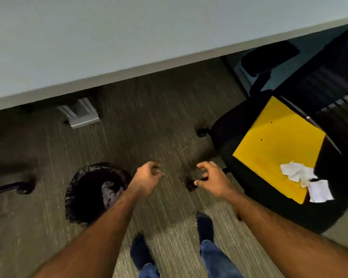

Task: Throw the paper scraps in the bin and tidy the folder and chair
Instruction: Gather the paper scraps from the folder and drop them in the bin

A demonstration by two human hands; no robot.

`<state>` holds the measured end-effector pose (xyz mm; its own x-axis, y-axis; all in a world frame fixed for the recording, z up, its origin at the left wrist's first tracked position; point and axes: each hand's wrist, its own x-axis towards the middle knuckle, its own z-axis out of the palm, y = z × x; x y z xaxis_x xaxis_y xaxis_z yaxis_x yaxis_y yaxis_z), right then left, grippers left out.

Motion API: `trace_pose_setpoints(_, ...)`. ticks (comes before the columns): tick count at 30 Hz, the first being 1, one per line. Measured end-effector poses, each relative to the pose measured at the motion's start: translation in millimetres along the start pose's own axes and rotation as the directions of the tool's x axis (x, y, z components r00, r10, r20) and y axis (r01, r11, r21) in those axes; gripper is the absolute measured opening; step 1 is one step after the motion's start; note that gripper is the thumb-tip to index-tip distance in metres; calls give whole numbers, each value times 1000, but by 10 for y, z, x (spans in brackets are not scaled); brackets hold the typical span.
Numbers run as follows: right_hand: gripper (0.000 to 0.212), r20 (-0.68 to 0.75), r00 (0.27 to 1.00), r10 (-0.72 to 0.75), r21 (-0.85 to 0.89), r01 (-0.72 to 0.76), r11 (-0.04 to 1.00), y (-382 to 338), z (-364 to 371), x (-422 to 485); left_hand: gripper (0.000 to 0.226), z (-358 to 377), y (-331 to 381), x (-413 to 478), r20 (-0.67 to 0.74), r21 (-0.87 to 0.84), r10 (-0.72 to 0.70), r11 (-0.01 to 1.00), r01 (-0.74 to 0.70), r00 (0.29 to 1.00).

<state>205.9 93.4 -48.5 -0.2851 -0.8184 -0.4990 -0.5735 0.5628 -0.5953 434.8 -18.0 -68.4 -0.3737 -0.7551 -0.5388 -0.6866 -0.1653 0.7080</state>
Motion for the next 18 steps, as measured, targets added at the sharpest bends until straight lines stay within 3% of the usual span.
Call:
trace_pose_setpoints(5, 56, -58, 997, -52, -67, 48, 997, 316, -359, -105, 35, 370, 406, 83, 81, 50, 88, 994, -92, 993)
trace_pose_setpoints(9, 49, -116, 984, -136, -206, 110, 972, 504, -644, -231, 38, 596, 815, 91, 181, 233, 164, 951, -204, 970)
trace_pose_setpoints(11, 48, -153, 969, -194, -337, 133, 932, 583, -802, -291, 41, 687, 1073, 64, 273, 487, 256, 795, -363, 927)
trace_pose_setpoints(13, 53, -156, 965, -212, -463, 118, 878, 646, -944, -335, 51, 797, 1334, 22, 346, 612, 308, 642, -462, 886)
trace_pose_setpoints(18, 64, -227, 963, -146, -491, 16, 871, 914, -1351, -482, 61, 1184, 1915, -63, 417, 658, 350, 521, -545, 839)
